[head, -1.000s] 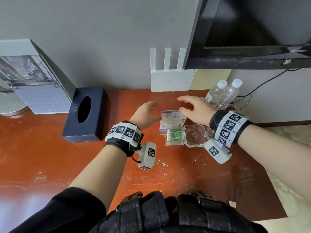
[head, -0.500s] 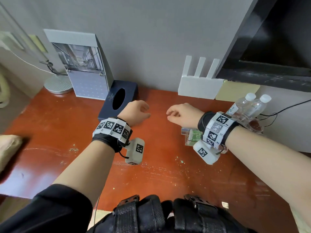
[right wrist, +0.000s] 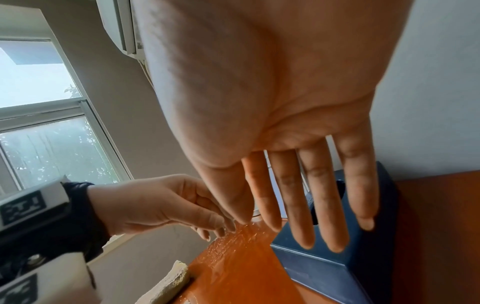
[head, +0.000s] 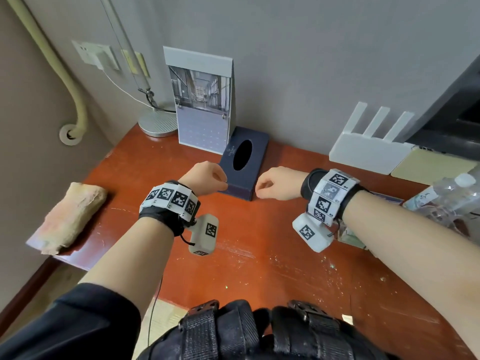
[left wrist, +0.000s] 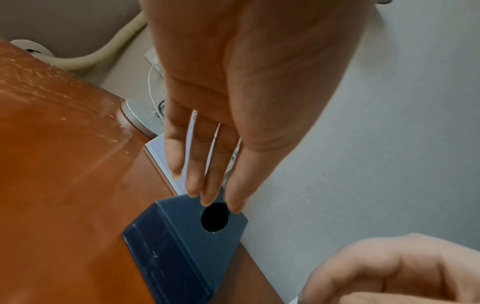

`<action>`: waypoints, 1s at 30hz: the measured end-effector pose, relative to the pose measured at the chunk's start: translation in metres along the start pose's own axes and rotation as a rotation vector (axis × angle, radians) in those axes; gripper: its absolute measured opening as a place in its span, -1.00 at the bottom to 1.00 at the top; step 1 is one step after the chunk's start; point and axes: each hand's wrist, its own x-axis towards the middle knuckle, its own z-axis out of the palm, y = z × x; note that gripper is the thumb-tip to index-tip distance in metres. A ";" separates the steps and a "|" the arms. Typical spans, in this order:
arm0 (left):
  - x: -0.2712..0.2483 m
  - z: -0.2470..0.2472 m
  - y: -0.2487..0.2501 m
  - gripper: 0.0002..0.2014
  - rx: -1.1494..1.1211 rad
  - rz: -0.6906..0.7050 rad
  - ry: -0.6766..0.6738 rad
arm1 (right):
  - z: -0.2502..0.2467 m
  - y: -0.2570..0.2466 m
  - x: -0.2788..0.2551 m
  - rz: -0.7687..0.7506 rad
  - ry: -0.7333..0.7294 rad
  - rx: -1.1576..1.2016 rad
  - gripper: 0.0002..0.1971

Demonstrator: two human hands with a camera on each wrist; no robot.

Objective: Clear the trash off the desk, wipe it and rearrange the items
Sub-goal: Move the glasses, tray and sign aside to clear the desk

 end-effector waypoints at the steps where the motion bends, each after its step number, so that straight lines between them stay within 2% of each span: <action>1: 0.000 -0.005 -0.007 -0.81 -0.001 -0.006 0.002 | 0.000 -0.006 0.006 -0.004 -0.009 -0.005 -0.75; 10: 0.016 -0.037 -0.049 -0.81 -0.045 0.001 0.014 | -0.012 -0.053 0.051 -0.046 -0.004 0.010 -0.76; 17: 0.044 -0.065 -0.074 -0.81 -0.064 0.014 0.017 | -0.030 -0.075 0.086 -0.003 0.049 0.045 -0.77; 20: 0.059 -0.078 -0.084 -0.81 -0.073 0.028 0.051 | -0.040 -0.079 0.100 0.015 0.120 0.083 -0.77; 26: 0.090 -0.101 -0.092 -0.70 -0.159 0.030 0.218 | -0.056 -0.082 0.129 0.023 0.326 0.133 -0.76; 30: 0.116 -0.114 -0.096 -0.64 -0.209 0.039 0.272 | -0.069 -0.079 0.153 0.098 0.525 0.124 -0.80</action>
